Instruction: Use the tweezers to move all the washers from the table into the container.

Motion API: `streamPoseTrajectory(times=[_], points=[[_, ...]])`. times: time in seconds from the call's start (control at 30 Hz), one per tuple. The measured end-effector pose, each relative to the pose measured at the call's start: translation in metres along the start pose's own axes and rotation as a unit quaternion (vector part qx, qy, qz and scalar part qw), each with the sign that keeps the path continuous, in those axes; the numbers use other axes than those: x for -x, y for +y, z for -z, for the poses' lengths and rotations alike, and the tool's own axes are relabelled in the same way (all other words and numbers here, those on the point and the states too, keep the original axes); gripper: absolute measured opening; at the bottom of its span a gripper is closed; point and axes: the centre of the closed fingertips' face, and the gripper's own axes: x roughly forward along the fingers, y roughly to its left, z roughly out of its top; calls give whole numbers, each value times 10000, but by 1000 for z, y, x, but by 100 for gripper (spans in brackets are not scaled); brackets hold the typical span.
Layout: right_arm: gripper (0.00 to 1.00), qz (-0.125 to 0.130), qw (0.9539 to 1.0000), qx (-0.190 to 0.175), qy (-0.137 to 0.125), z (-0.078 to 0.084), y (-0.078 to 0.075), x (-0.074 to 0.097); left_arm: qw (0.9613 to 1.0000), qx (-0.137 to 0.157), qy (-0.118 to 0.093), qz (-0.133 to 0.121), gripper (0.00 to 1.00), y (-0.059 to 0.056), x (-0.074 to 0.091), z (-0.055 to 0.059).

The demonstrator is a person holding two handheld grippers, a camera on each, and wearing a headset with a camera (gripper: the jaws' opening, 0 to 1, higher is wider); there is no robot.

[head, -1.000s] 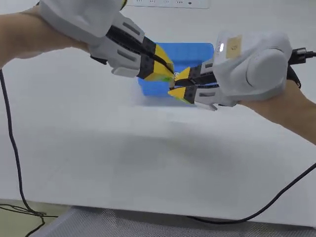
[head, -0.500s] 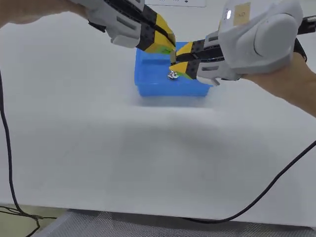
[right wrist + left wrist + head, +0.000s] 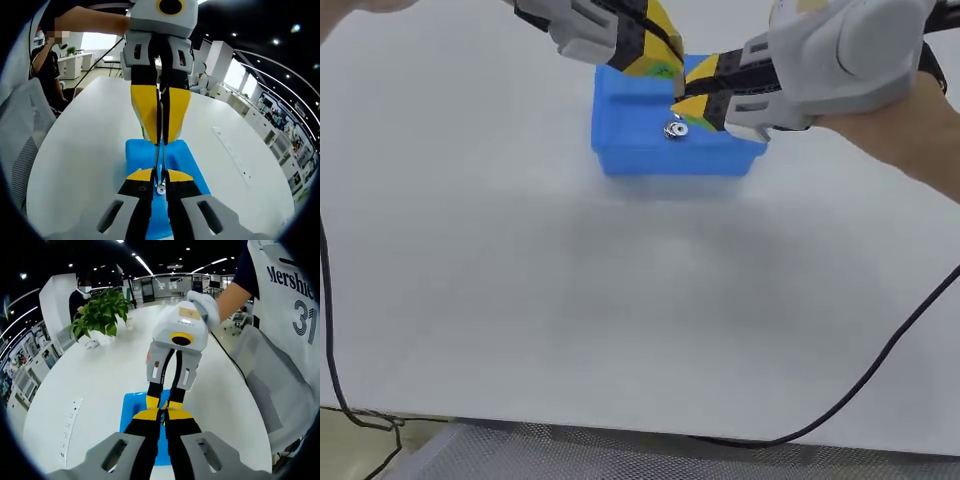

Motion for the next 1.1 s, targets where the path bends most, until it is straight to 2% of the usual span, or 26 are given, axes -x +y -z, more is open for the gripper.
streamPoseTrajectory(times=[0.23,0.57,0.77,0.87,1.1], points=[[10,-105,9998,-157,54,17,-5,-15,9999,118,33,58,7,5,-9,12],[10,-140,9996,-233,83,21,-4,-22,9997,245,53,56,7,7,-11,21],[11,-109,9996,-231,125,21,-6,-19,9997,258,42,19,7,8,-11,19],[11,-88,9996,-224,125,21,-6,-18,9997,225,1,-2,7,7,-8,14],[12,-156,9993,-320,-146,8,-4,-11,9999,97,-74,-23,7,2,2,5]])
